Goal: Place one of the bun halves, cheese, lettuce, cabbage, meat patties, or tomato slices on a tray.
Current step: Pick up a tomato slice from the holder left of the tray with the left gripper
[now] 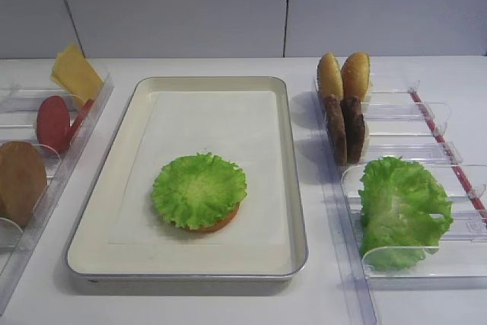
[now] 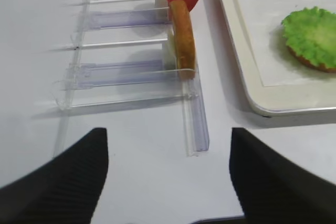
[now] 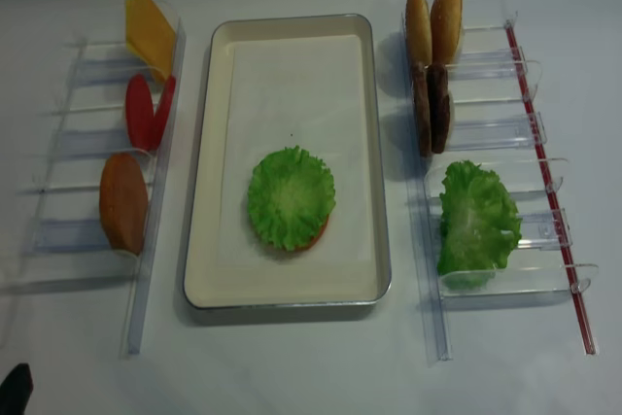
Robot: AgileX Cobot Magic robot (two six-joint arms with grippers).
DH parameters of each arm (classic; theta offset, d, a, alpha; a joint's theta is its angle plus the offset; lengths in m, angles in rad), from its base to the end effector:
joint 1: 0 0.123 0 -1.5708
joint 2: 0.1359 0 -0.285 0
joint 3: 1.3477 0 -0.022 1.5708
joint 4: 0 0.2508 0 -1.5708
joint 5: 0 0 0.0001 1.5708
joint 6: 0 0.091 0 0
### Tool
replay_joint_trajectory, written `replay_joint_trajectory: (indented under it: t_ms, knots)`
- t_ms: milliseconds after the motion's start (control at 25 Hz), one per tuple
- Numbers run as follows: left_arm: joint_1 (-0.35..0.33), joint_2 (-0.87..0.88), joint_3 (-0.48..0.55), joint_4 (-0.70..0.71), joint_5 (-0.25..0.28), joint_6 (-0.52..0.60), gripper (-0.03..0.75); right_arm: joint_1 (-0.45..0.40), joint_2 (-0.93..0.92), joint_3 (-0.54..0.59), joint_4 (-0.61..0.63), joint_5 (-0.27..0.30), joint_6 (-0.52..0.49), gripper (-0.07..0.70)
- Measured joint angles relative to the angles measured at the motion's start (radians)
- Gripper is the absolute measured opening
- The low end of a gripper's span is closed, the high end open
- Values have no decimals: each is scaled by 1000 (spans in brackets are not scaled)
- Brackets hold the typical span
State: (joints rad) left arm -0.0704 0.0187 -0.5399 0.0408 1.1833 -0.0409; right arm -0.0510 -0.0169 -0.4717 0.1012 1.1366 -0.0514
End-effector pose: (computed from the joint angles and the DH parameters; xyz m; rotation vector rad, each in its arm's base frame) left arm -0.0118 0.0043 0.2788 0.0261 2.1448 -0.0154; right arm -0.0074 0.0087 0.2637 -0.0091 2.1276 0.0624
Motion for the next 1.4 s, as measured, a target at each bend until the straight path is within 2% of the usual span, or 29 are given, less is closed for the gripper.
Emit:
replay_joint_trajectory:
  t_ms: [160, 400, 680, 840, 1040, 1240, 1400]
  knots:
    - [0, 137, -75, -52, 24, 22, 458, 0, 0, 0, 0, 0, 0, 438]
    - [0, 366, -169, -126, 21, 79, 458, 0, 0, 0, 0, 0, 0, 438]
    - [0, 649, -323, -140, -69, 168, 458, 0, 0, 0, 0, 0, 0, 438]
    - [0, 820, -419, -144, -109, 178, 458, 0, 0, 0, 0, 0, 2, 438]
    - [-3, 1038, -531, -144, -123, 182, 458, 0, 0, 0, 0, 0, 3, 438]
    - [-70, 1228, -652, -128, -131, 183, 458, 0, 0, 0, 0, 0, 3, 438]
    - [-121, 1368, -730, -67, -133, 120, 458, 0, 0, 0, 0, 0, 3, 438]
